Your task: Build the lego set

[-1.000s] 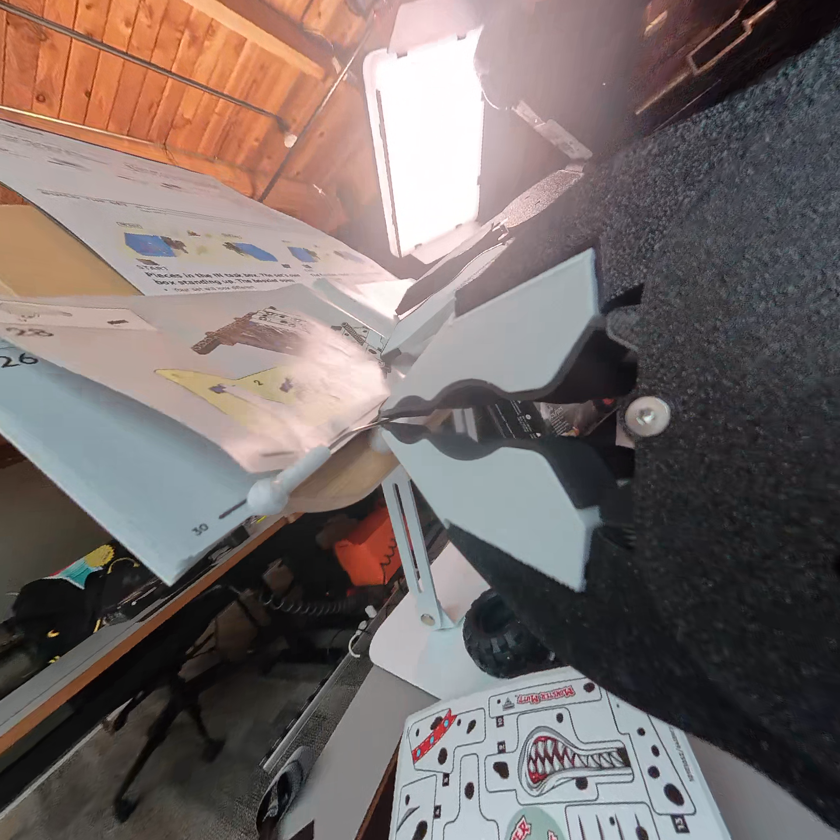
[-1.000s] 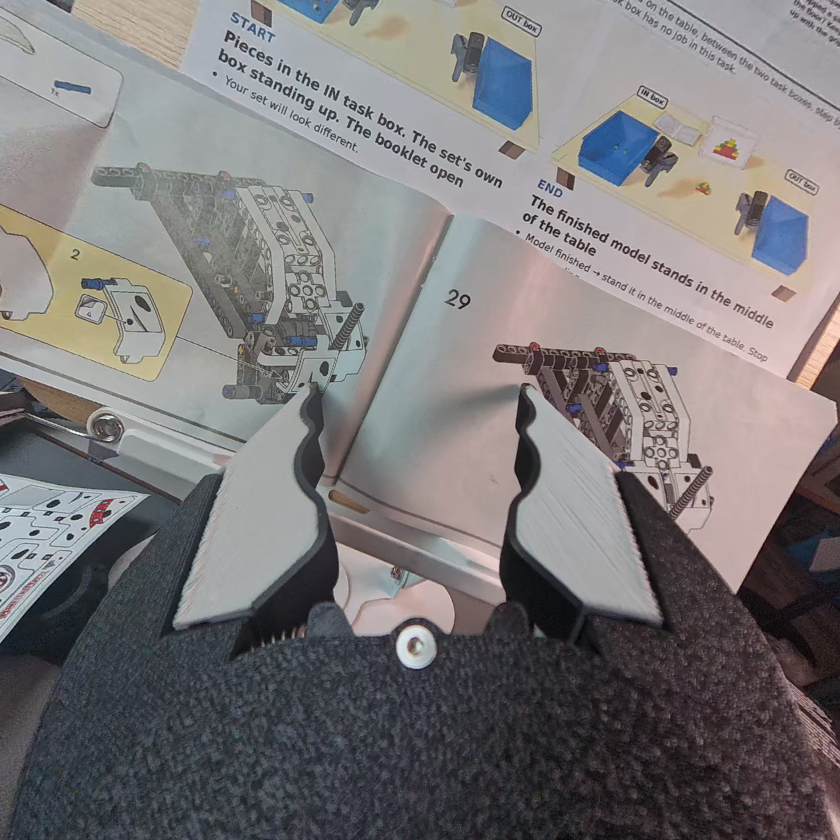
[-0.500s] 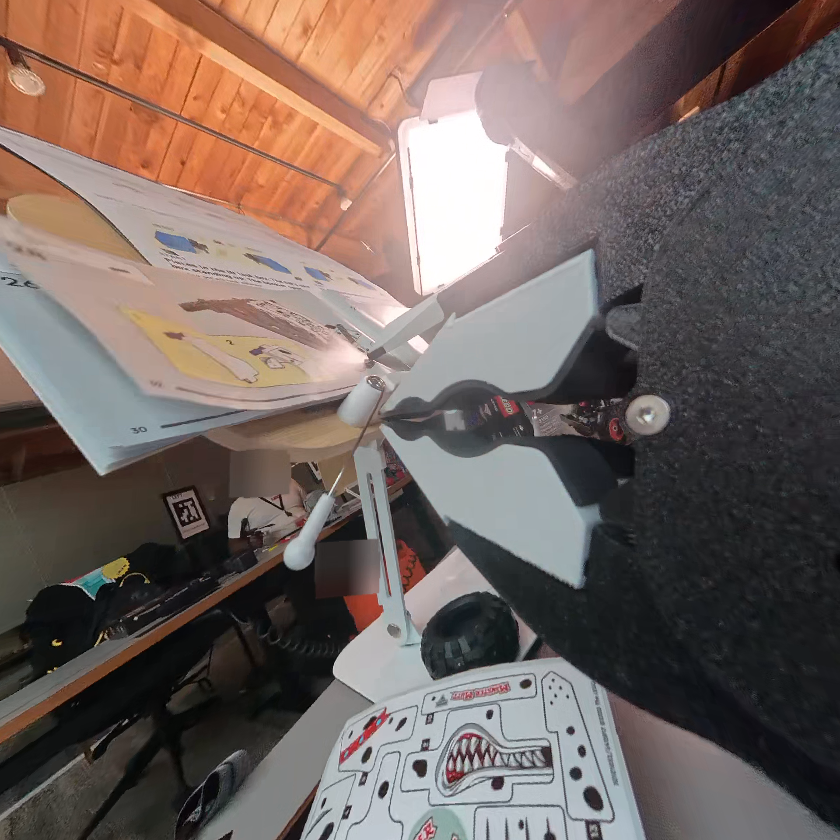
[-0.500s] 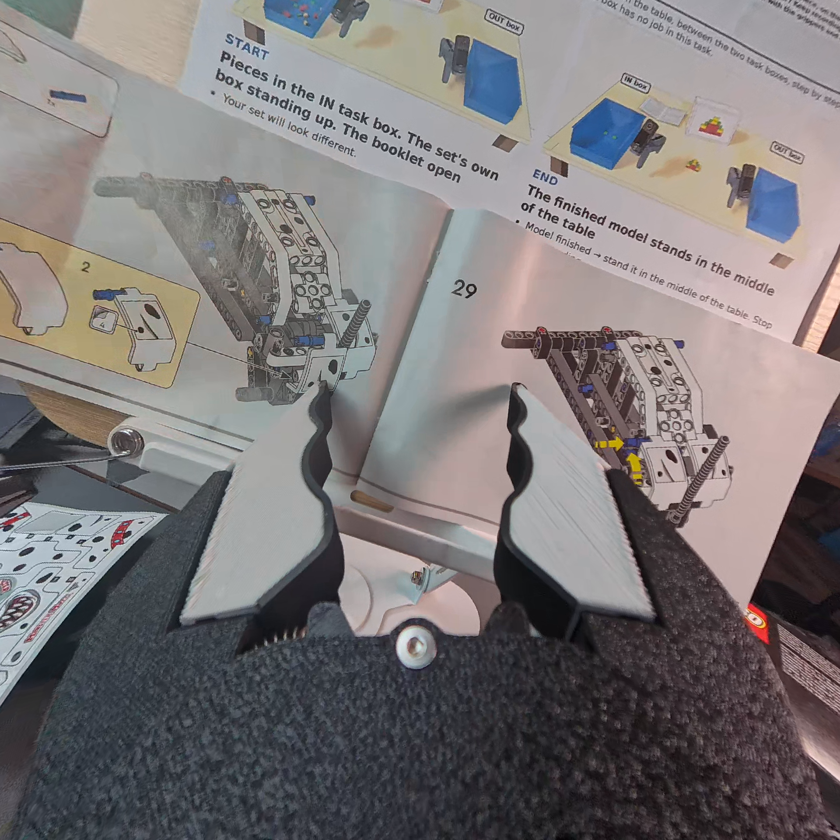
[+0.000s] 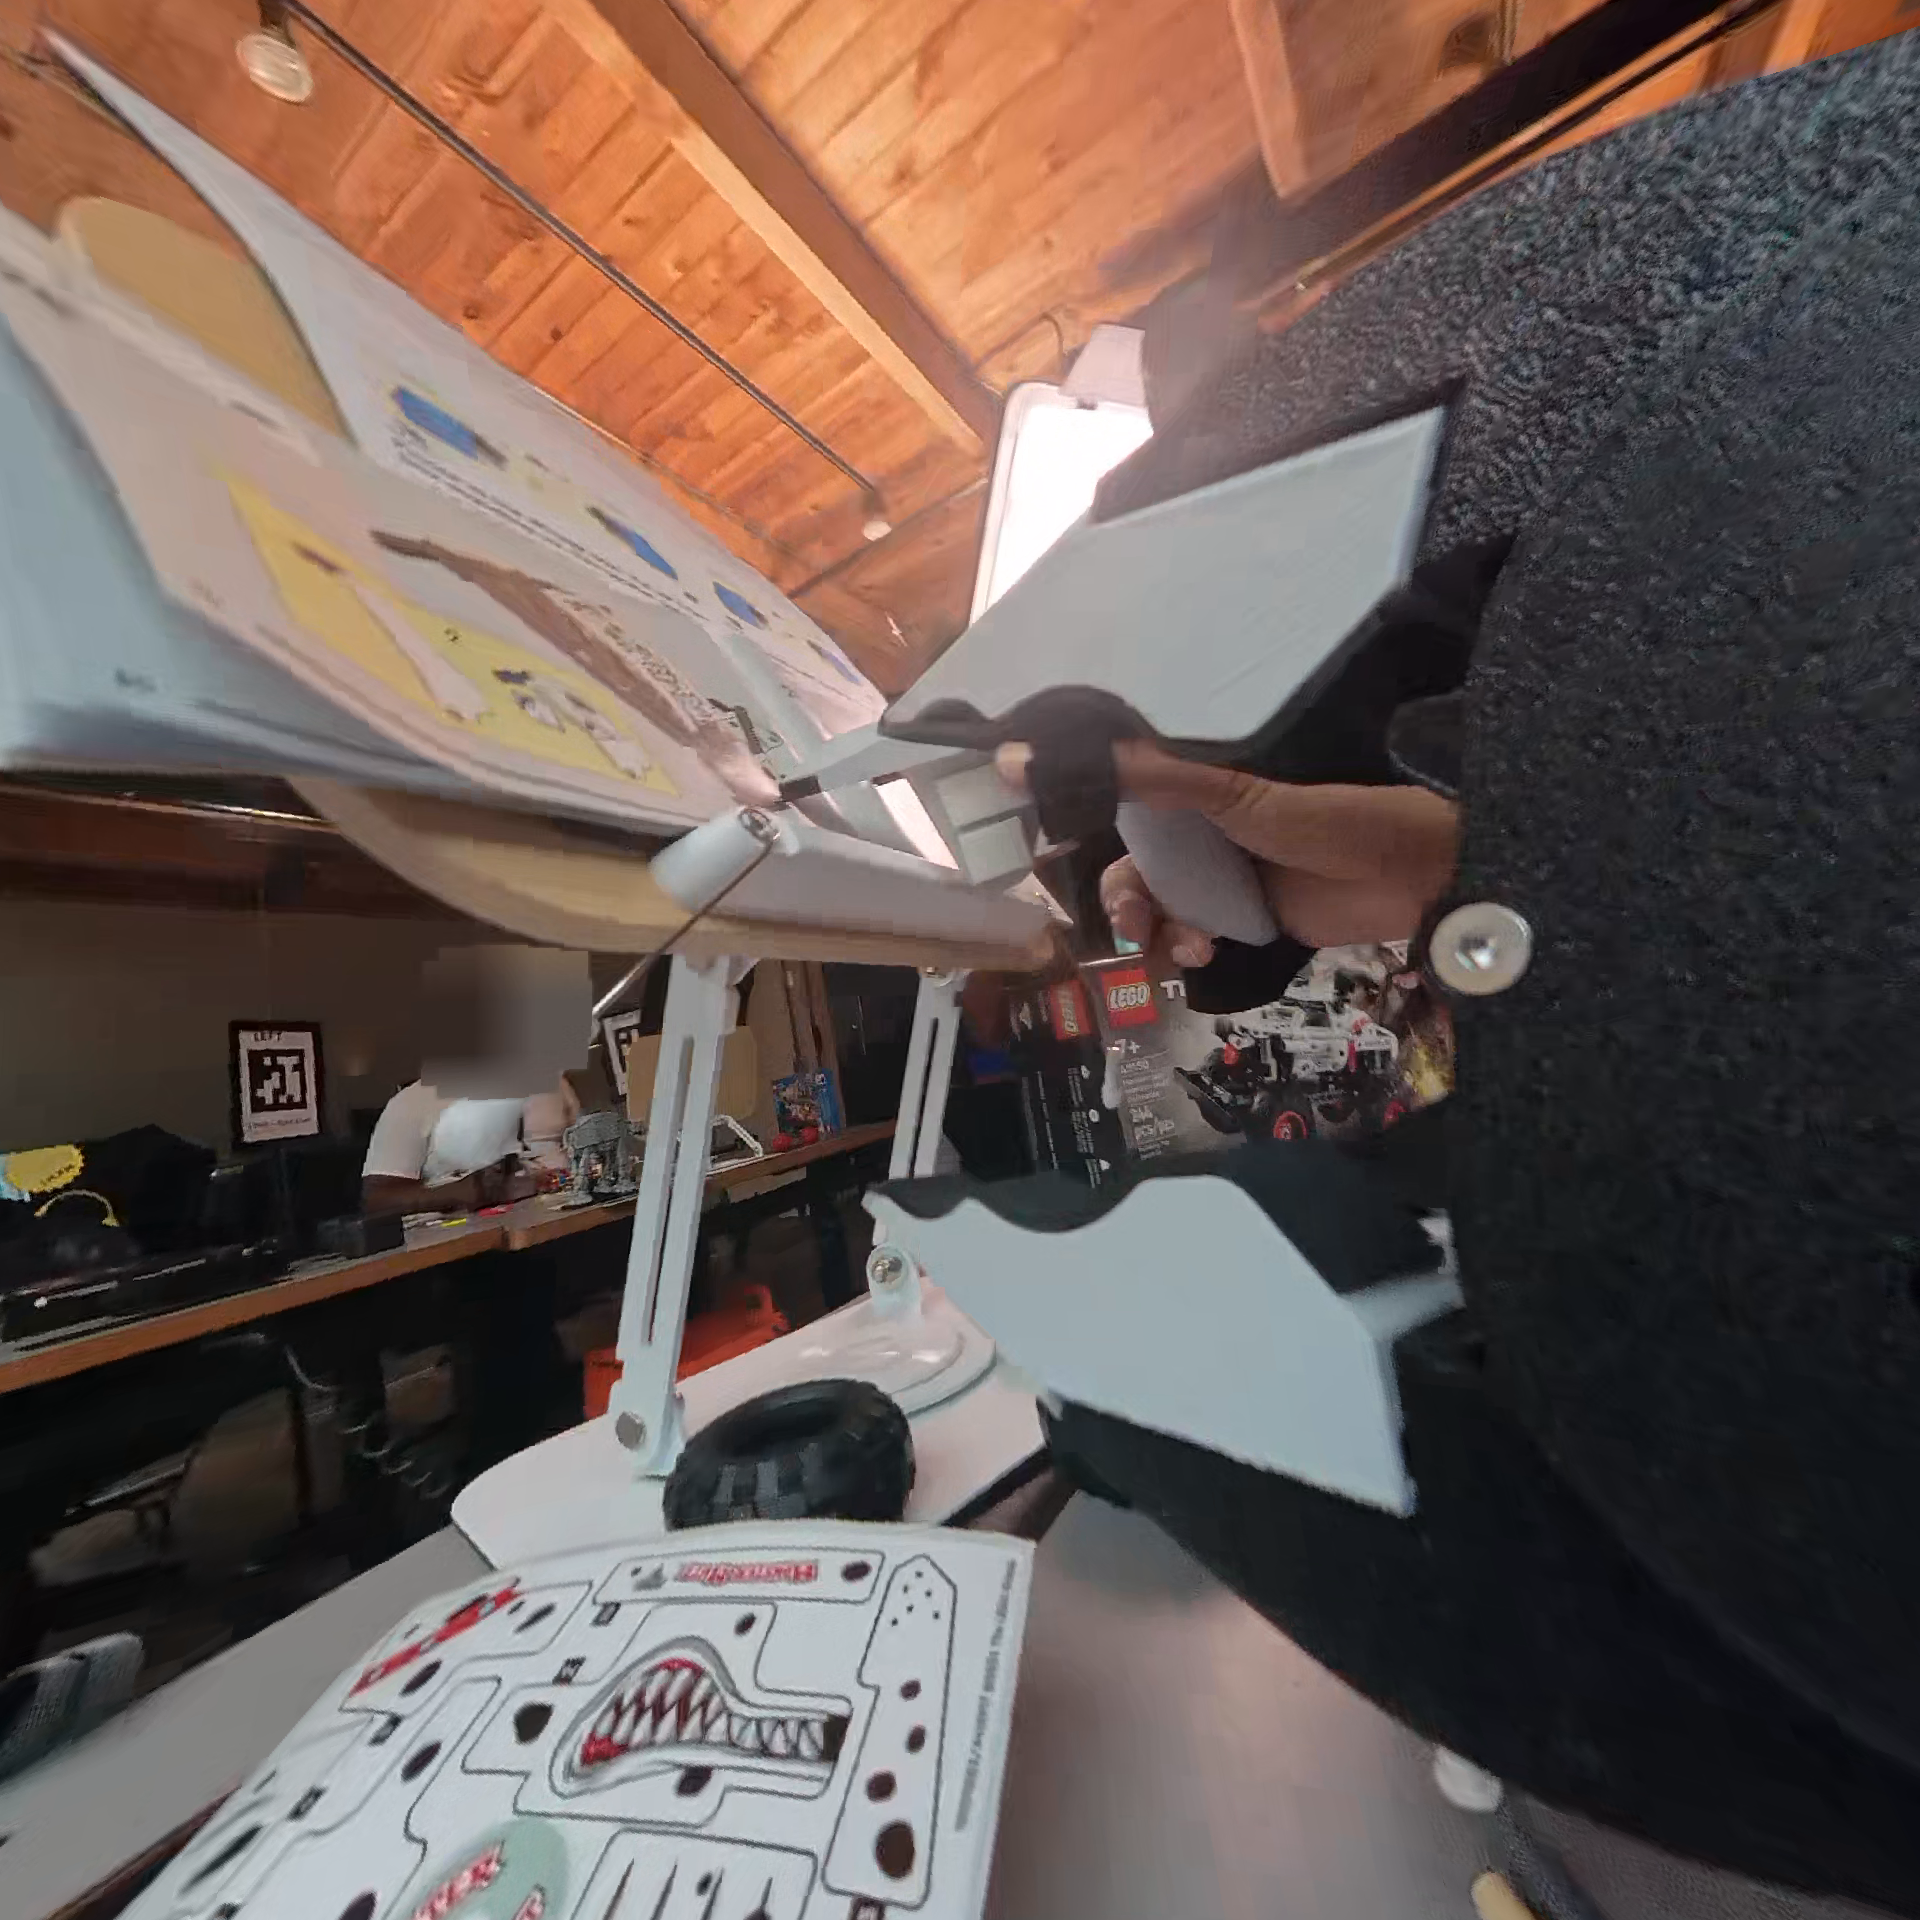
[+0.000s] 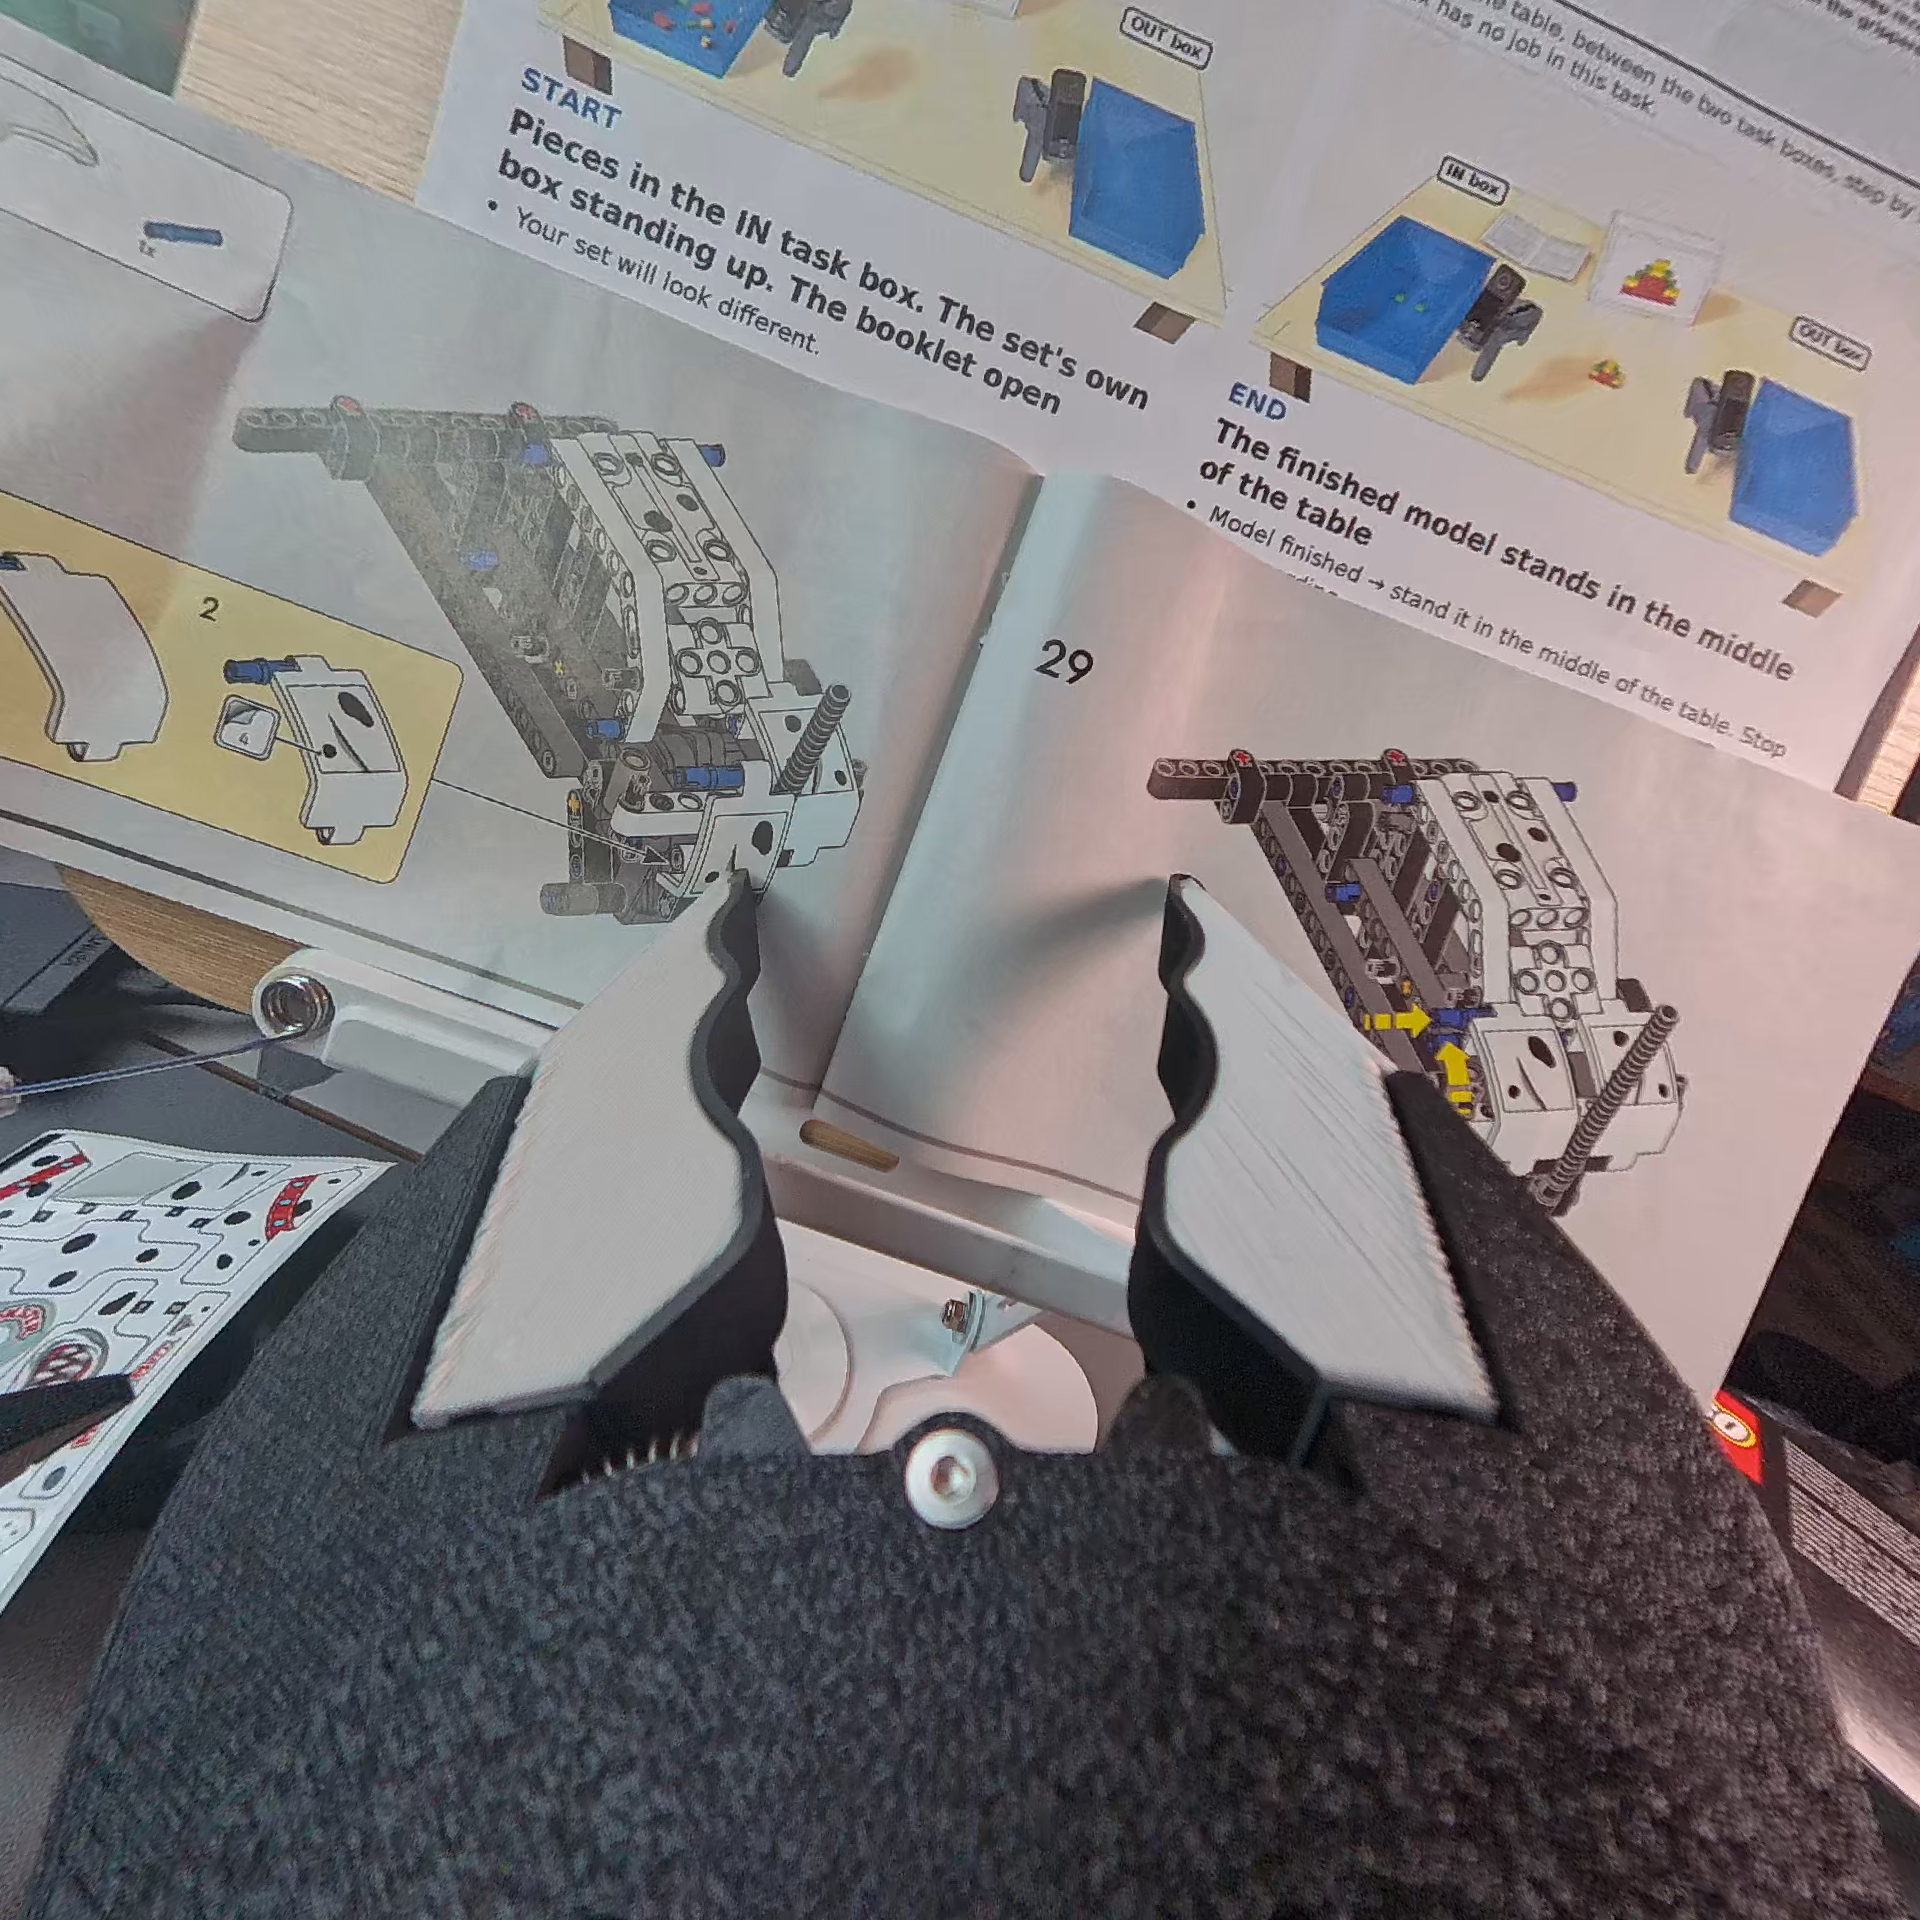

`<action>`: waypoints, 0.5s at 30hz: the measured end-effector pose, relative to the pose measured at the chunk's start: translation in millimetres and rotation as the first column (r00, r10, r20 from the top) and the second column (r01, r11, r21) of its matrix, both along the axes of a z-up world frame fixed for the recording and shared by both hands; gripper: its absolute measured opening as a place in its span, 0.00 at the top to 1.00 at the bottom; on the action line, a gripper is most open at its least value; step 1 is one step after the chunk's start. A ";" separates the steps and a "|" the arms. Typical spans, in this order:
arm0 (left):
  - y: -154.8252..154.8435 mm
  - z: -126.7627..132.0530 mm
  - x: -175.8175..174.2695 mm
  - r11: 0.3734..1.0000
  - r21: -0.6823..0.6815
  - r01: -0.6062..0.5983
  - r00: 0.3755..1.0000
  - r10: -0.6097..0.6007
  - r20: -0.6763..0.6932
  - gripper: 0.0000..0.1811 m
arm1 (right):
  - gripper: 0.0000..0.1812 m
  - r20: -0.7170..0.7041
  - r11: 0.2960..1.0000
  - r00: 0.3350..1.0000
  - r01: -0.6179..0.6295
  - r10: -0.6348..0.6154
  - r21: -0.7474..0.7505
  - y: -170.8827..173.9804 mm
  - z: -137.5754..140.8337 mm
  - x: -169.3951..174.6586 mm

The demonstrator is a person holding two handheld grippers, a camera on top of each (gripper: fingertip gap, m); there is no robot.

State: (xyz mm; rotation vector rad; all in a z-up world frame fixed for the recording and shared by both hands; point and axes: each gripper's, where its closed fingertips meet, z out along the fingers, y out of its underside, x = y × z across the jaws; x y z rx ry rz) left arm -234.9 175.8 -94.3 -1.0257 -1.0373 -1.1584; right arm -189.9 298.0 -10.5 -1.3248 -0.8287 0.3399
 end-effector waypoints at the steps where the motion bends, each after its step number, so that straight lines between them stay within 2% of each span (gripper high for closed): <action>1: 4.3 -1.8 -9.7 0.999 0.012 -0.032 0.999 0.031 0.042 0.53 | 0.57 0.004 1.000 1.000 -0.001 0.001 -0.002 -0.2 -0.2 0.2; 2: 9.1 -1.1 -21.9 0.998 0.024 -0.064 0.995 0.062 0.072 0.55 | 0.57 0.009 1.000 1.000 -0.002 0.002 -0.003 -0.3 -0.2 0.3; 3: 12.8 3.6 -34.8 0.994 0.054 -0.092 0.993 0.088 0.083 0.65 | 0.57 0.011 1.000 1.000 -0.002 0.002 -0.005 -0.3 -0.4 0.4; 4: 12.6 17.0 -44.6 0.985 0.129 -0.116 0.991 0.107 0.074 0.90 | 0.57 0.010 1.000 1.000 0.000 0.000 -0.006 -0.2 -0.5 0.4; 5: 9.6 33.2 -49.6 0.971 0.198 -0.136 0.991 0.133 0.032 1.00 | 0.57 0.009 1.000 1.000 0.003 -0.003 -0.007 -0.1 -0.7 0.4; 7: 6.7 46.8 -46.6 0.969 0.173 -0.175 0.975 0.195 -0.105 1.00 | 0.58 0.004 1.000 1.000 0.008 -0.008 -0.004 -0.1 -0.9 -0.2; 9: 2.9 49.7 -41.9 0.967 0.154 -0.202 0.962 0.225 -0.154 1.00 | 0.59 0.003 1.000 1.000 0.011 -0.011 0.013 -0.3 -0.8 -1.0; 10: 2.5 52.1 -39.6 0.969 0.127 -0.212 0.939 0.238 -0.247 1.00 | 0.60 0.006 1.000 1.000 0.012 -0.012 0.020 -1.0 -0.8 -1.7; 12: 6.2 61.7 -36.3 0.975 0.058 -0.212 0.846 0.213 -0.489 1.00 | 0.62 0.016 1.000 1.000 0.010 -0.010 0.029 -2.6 -0.9 -2.9; 15: 18.1 75.7 -30.9 0.973 -0.091 -0.214 0.641 0.069 -0.765 1.00 | 0.63 0.004 0.999 1.000 -0.003 0.003 0.032 -3.2 -1.5 -3.0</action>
